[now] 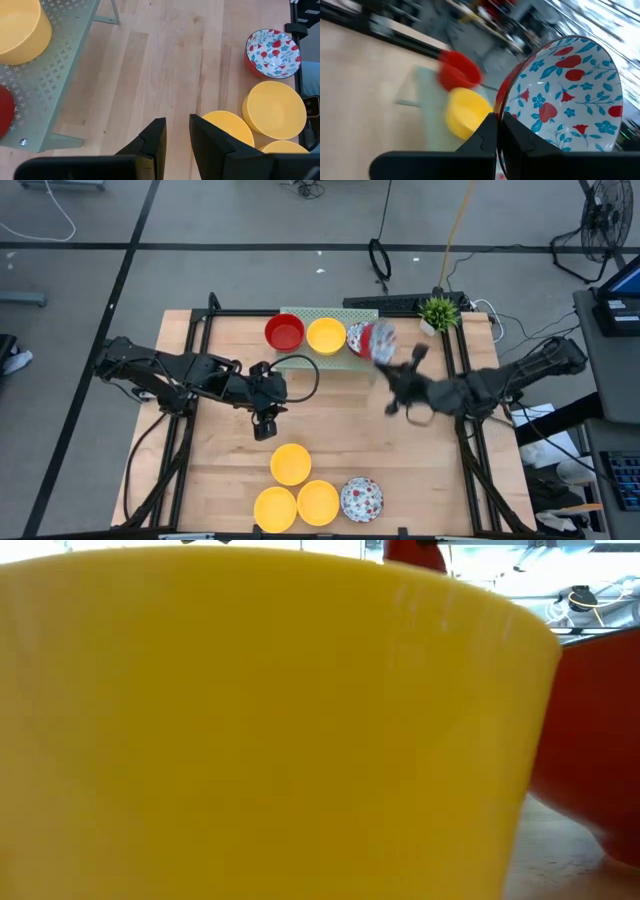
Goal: Pick & Place Mini bowls
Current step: Stack the white patterned bowl on the white patterned bowl on the shelf
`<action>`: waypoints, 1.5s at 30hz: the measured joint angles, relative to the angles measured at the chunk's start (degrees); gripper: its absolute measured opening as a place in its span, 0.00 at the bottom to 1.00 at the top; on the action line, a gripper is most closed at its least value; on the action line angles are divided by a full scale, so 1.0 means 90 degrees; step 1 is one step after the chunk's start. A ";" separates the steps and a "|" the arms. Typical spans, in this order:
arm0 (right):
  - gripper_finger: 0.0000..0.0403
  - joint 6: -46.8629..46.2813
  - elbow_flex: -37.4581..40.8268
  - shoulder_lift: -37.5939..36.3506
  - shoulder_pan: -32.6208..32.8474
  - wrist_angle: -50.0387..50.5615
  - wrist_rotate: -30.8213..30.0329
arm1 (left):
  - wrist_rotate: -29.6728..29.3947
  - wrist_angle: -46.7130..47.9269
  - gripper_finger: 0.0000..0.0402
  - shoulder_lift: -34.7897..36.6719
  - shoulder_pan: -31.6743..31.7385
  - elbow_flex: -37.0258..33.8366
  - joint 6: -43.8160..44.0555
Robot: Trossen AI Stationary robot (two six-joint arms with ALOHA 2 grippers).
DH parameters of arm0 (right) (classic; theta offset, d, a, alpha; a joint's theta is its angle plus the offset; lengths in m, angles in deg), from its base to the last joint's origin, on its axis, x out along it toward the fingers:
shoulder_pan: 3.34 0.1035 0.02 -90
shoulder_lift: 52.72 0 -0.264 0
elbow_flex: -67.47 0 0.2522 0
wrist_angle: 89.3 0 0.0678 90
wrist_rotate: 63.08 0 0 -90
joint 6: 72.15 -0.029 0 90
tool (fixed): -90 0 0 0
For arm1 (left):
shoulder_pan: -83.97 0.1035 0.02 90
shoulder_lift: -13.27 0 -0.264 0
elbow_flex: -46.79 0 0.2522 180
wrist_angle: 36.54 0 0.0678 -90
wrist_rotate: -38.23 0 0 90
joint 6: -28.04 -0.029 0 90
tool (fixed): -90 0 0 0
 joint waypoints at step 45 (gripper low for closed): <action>0.00 -0.1799 -0.2254 0.2287 -0.2852 0.3640 0.3207 | 0.0000 0.0002 0.22 -0.0002 0.0000 0.0000 -0.0398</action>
